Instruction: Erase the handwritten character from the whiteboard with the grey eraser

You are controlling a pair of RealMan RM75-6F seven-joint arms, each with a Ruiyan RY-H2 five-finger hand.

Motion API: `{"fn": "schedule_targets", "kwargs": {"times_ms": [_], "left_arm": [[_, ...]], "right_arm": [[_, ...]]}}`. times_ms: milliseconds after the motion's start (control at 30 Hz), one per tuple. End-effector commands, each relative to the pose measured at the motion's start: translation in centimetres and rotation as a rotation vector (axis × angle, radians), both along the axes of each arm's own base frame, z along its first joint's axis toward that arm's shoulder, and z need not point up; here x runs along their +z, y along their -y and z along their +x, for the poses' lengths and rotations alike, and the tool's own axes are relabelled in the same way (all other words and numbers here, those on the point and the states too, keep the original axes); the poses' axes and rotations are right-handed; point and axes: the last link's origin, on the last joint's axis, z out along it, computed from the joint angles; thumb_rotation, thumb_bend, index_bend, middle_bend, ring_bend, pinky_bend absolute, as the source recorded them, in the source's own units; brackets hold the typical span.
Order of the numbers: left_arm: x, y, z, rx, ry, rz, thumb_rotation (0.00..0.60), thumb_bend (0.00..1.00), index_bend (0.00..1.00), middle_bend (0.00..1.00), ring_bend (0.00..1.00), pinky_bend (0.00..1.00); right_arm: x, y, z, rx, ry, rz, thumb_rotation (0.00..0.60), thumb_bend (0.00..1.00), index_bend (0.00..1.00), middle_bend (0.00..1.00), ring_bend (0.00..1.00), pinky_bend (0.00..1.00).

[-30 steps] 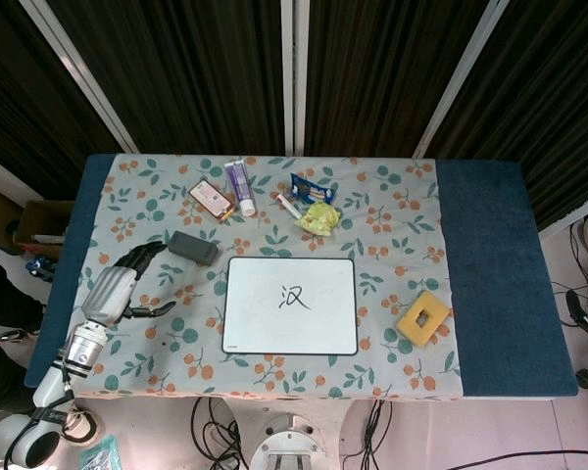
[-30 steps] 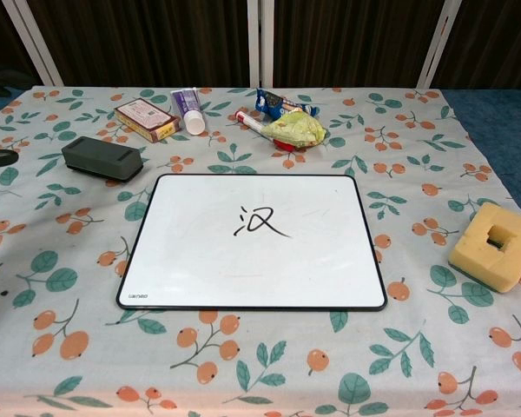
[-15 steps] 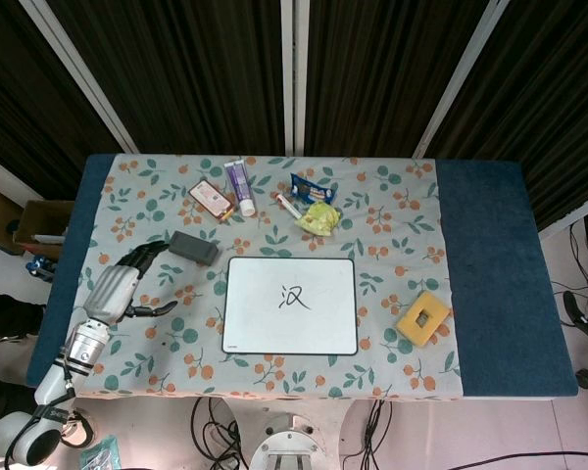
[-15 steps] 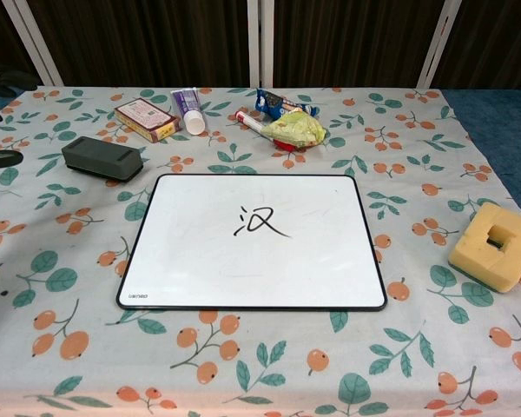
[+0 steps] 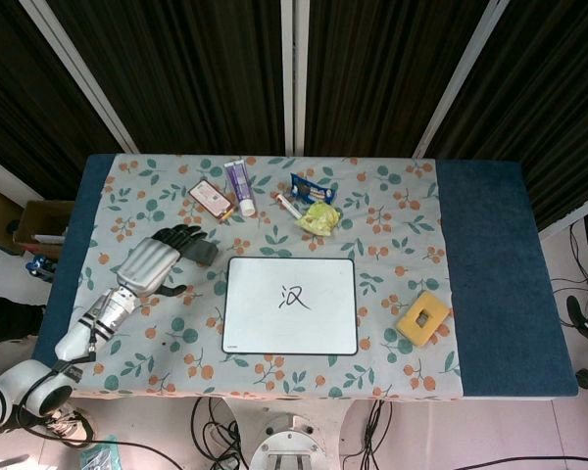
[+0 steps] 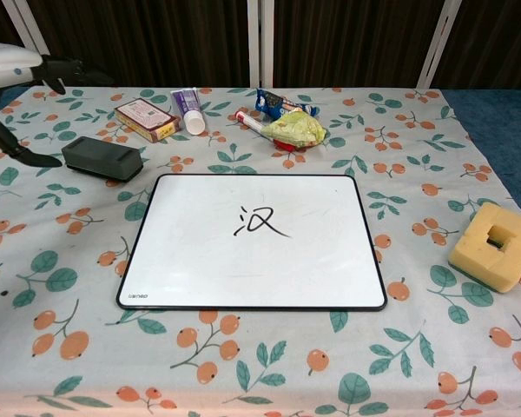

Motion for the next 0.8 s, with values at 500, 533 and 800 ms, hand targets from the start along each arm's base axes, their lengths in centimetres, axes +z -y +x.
{"fn": "schedule_targets", "kwargs": {"times_ms": [500, 533, 800], "left_arm": [[-3.8, -6.6, 1.5, -0.066, -0.345, -0.077, 0.6, 0.24, 0.15, 0.15, 0.13, 0.21], [-3.9, -6.7, 1.3, -0.056, -0.351, -0.08, 0.6, 0.24, 0.15, 0.15, 0.13, 0.22], [-4.3, -7.0, 0.0, 0.017, -0.33, -0.067, 0.6, 0.25, 0.21, 0.23, 0.19, 0.29]], "right_arm": [[0.8, -0.9, -0.4, -0.016, -0.006, -0.012, 0.6, 0.24, 0.0, 0.0, 0.0, 0.0], [0.8, -0.9, -0.4, -0.017, -0.006, -0.011, 0.6, 0.24, 0.0, 0.0, 0.0, 0.0], [0.8, -1.0, -0.8, -0.04, -0.003, 0.005, 0.6, 0.24, 0.0, 0.0, 0.0, 0.0]]}}
